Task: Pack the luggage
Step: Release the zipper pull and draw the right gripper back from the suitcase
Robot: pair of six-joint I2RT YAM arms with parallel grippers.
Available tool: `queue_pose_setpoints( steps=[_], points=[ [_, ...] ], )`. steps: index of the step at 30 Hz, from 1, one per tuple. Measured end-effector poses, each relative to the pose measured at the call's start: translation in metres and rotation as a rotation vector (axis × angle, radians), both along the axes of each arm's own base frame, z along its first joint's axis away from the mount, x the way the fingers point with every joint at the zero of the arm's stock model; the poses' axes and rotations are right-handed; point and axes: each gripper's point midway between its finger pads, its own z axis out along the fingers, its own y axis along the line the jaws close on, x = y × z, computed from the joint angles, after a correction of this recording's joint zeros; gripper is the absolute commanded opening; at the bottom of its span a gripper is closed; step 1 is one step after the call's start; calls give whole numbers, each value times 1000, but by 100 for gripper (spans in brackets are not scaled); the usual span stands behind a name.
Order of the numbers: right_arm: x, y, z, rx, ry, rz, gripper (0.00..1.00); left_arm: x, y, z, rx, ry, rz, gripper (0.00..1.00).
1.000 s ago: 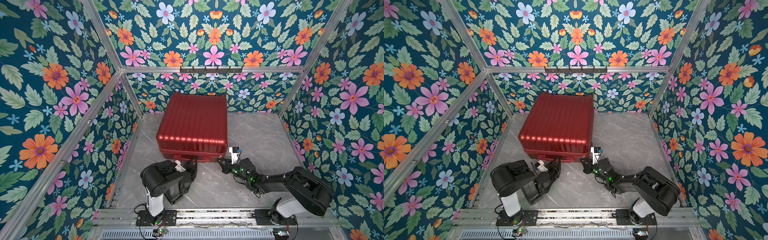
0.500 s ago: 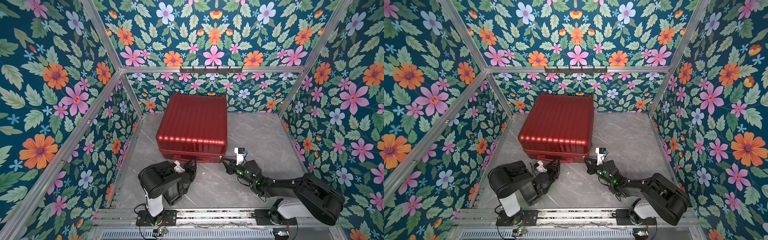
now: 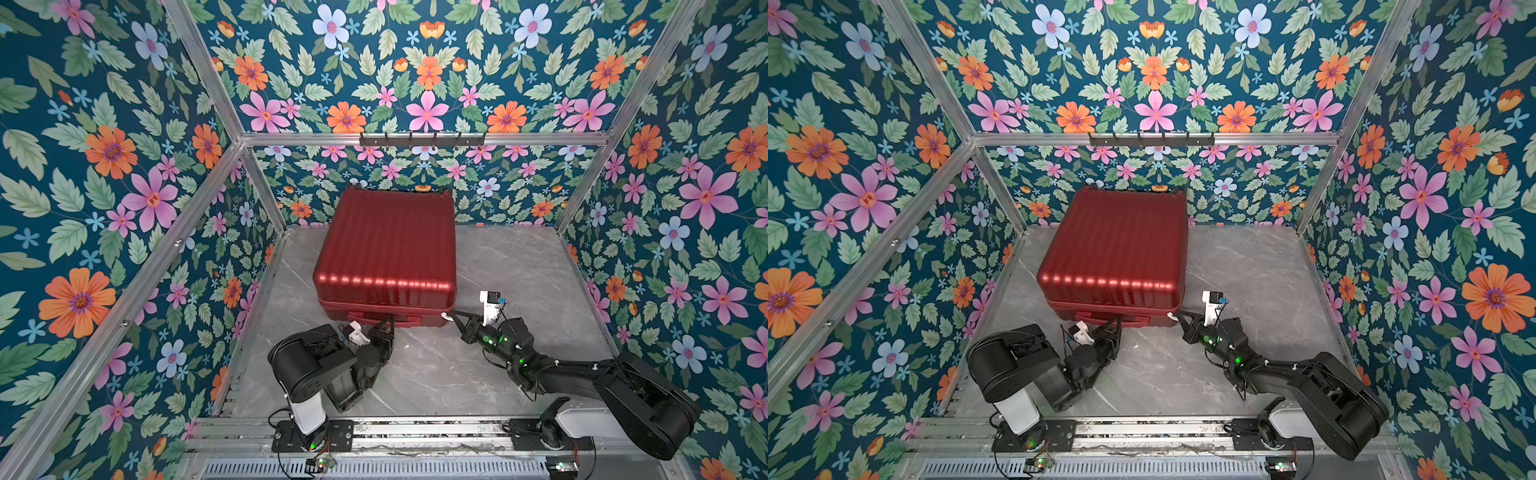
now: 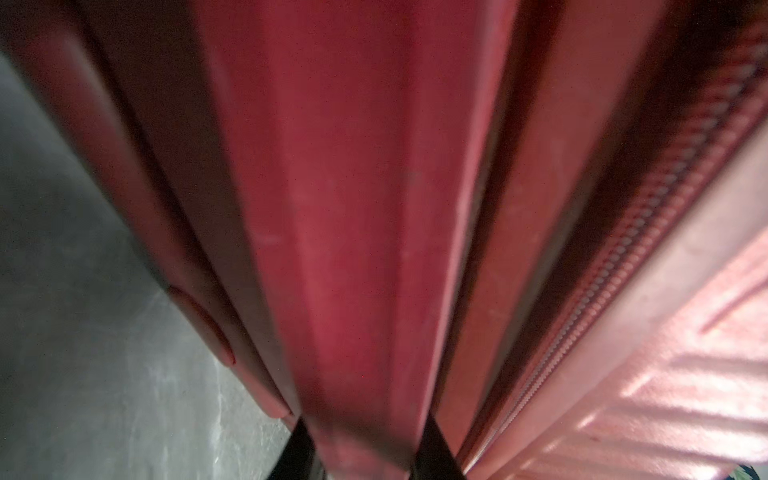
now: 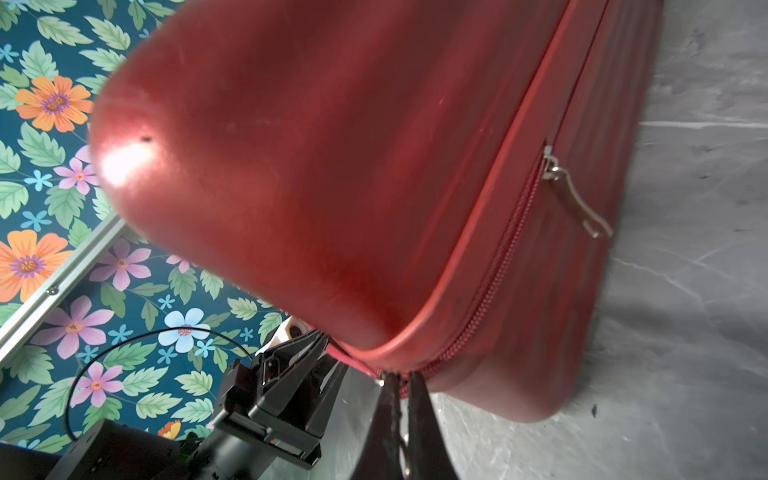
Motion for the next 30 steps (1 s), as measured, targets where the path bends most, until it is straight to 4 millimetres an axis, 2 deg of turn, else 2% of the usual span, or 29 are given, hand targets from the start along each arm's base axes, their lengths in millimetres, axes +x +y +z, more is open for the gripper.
queue_pose_setpoints(
  steps=[11,12,14,15,20,25,28,30],
  points=[
    [7,-16,-3,31,36,26,0,-10,-4,-1,5,18,-66,0],
    [10,-20,-4,26,38,10,0,-11,-3,-1,7,20,-64,0],
    [27,-50,-22,-14,88,-143,0,-7,11,2,8,6,4,0],
    [30,-59,-31,-30,117,-178,0,-6,19,3,11,1,42,0],
    [37,-79,-41,-36,163,-256,0,-5,27,3,19,-3,86,0],
    [37,-76,-36,-41,153,-235,0,-5,27,3,22,-3,87,0],
    [36,-71,-25,-54,121,-196,0,-4,27,4,26,-3,88,0],
    [33,-63,-10,-57,85,-148,20,-4,27,4,30,-1,90,0]
  ],
)
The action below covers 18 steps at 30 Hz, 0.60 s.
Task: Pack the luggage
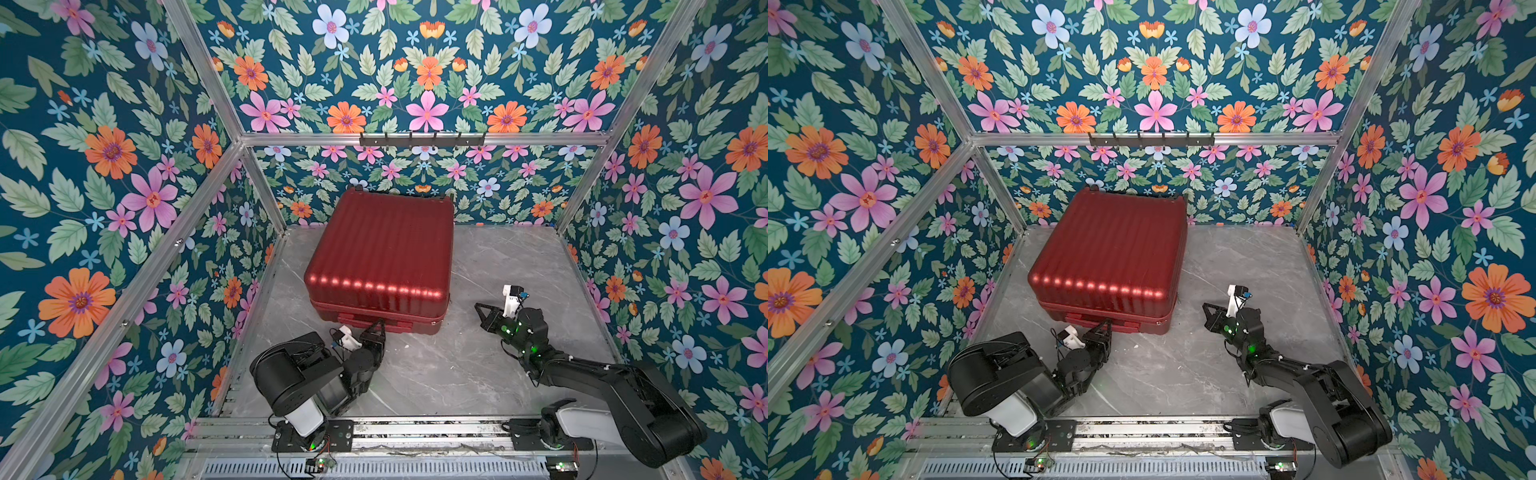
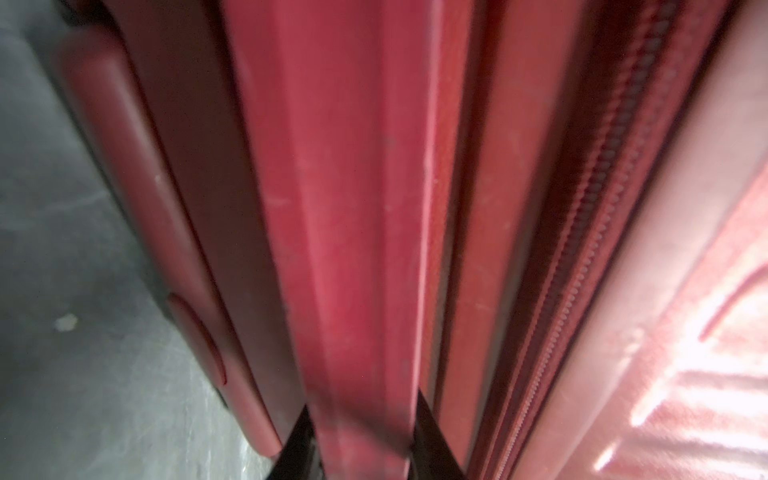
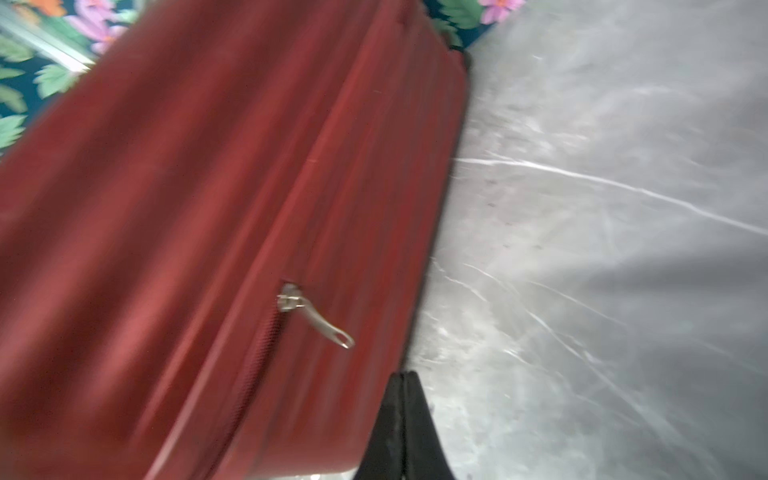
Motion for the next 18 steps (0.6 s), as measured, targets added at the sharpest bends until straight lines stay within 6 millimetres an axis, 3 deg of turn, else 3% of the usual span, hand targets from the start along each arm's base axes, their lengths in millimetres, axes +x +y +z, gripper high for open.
queue_pose_setpoints(
  steps=[3,6,9,12,18],
  points=[
    [-15,19,27,-19,-60,86,46,1,0,1,3,0,4,0],
    [-45,42,51,-48,-125,189,56,1,-1,1,4,1,6,0],
    [-69,51,61,-64,-135,237,57,2,-1,1,5,1,8,0],
    [-83,55,54,-85,-62,251,53,3,-1,1,7,0,10,0],
    [-86,60,36,-46,204,182,49,5,-4,1,16,-2,11,0]
  ],
)
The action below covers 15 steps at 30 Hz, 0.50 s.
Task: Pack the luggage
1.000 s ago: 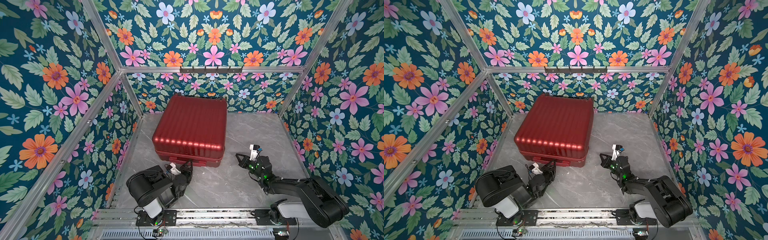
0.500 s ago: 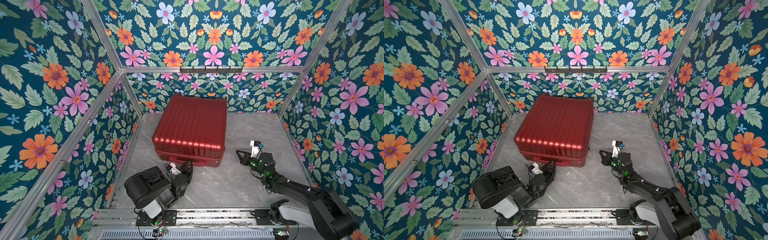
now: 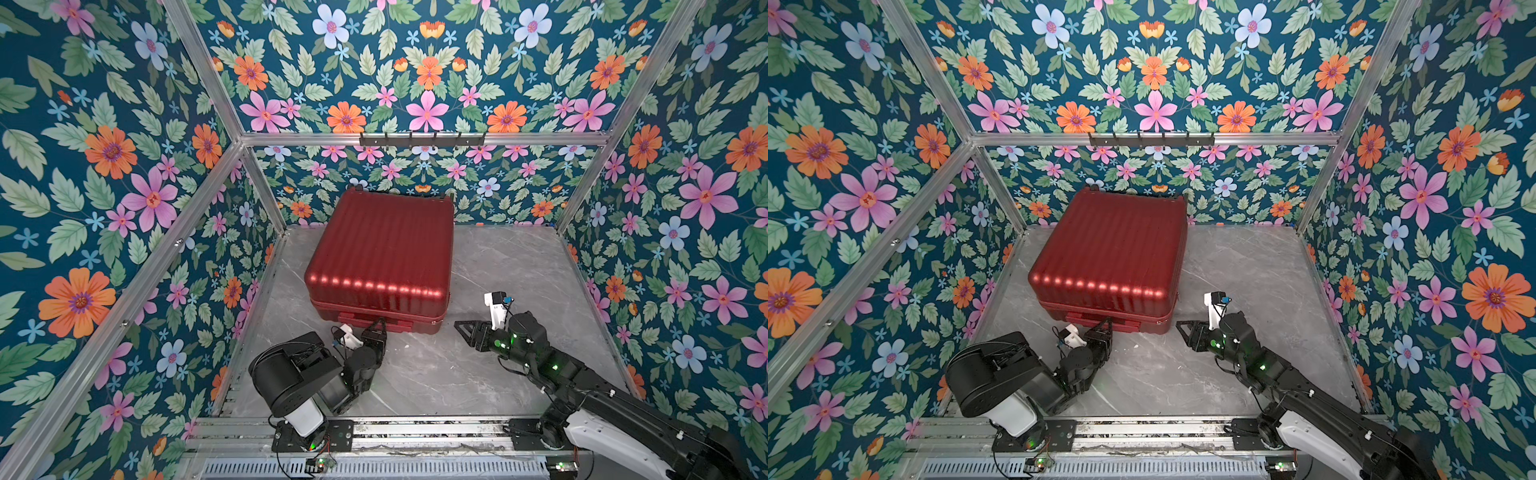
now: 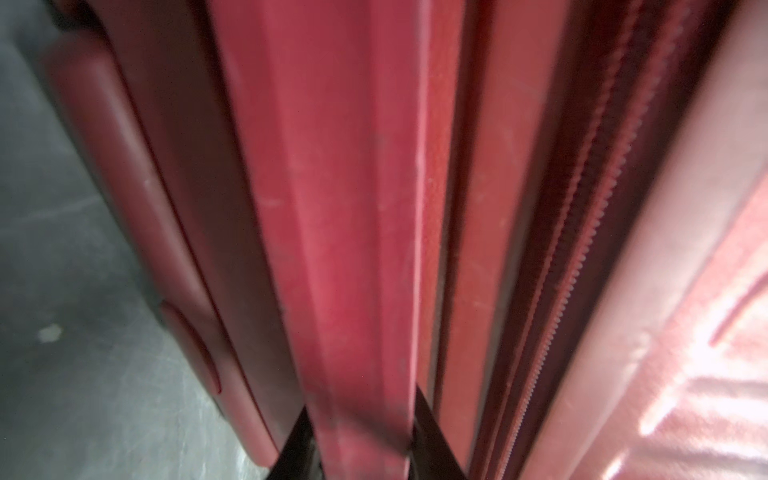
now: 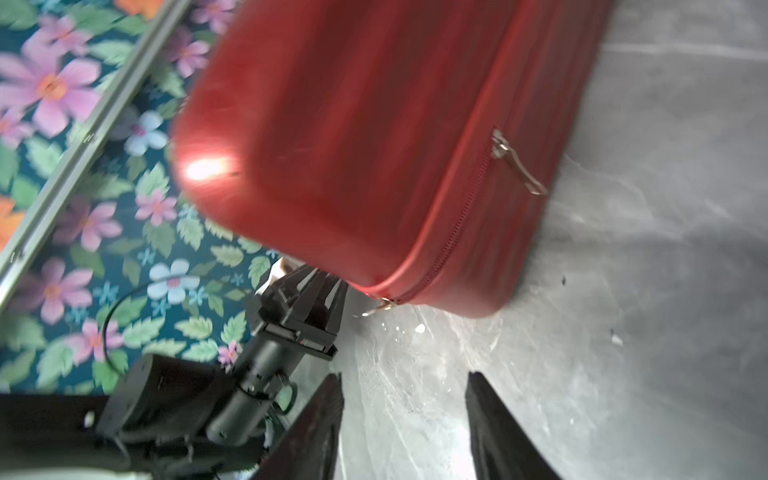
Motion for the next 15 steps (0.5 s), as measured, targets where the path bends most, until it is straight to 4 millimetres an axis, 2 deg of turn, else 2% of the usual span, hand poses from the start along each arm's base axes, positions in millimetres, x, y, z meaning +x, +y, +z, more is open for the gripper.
queue_pose_setpoints(
  steps=[3,7,15],
  points=[
    [-7,10,-4,13,85,-8,48,1,0,0,2,-2,1,0],
    [-5,26,11,44,109,-23,43,1,0,0,0,-5,2,0],
    [8,30,8,55,165,-100,41,1,-1,0,-2,-13,2,0]
  ],
)
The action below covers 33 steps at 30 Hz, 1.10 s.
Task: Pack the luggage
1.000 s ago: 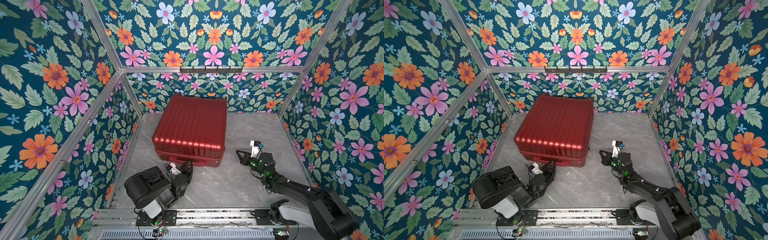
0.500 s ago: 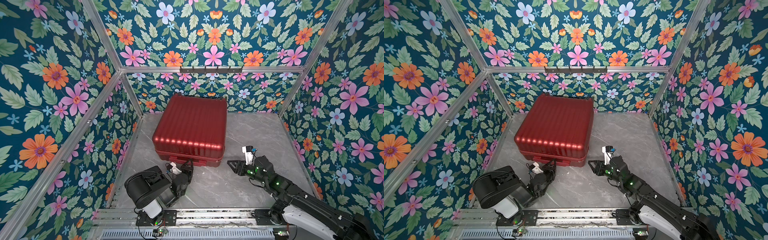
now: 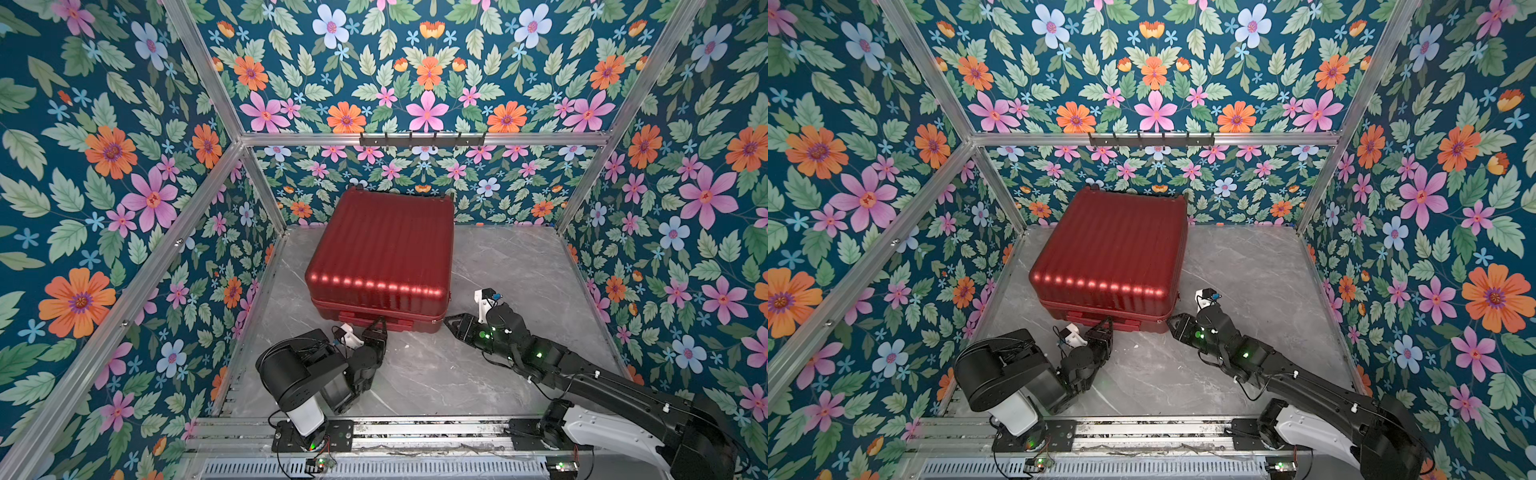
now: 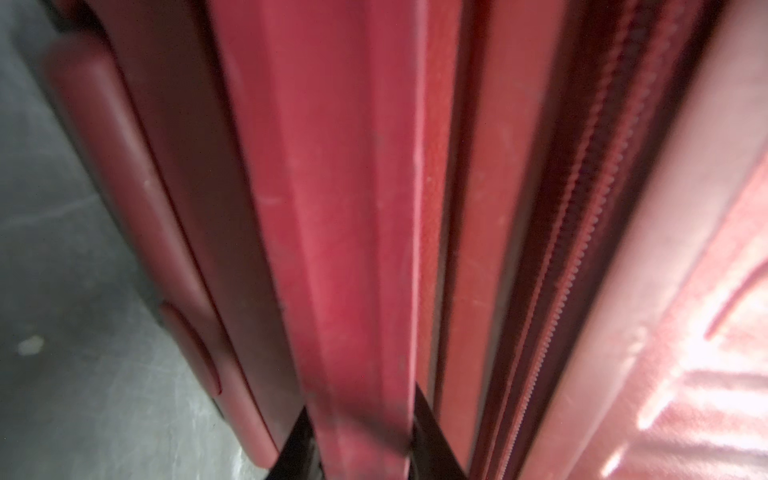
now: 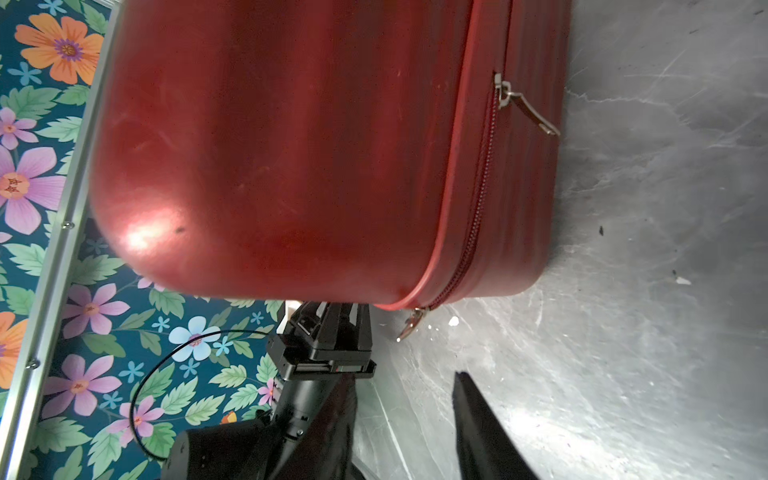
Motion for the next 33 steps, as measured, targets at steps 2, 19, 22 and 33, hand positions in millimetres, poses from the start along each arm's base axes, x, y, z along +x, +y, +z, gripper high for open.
queue_pose_setpoints(
  steps=[2,19,22,33],
  points=[
    [2,1,-1,2,9,-13,40,0,0,0,0,0,0,0],
    [14,13,-14,11,63,-37,33,1,-1,0,-2,-3,0,0],
    [16,16,-14,14,61,-37,31,1,-1,0,-2,-3,0,0],
    [19,22,-23,18,82,-30,19,1,-1,0,-3,-4,0,0]
  ],
)
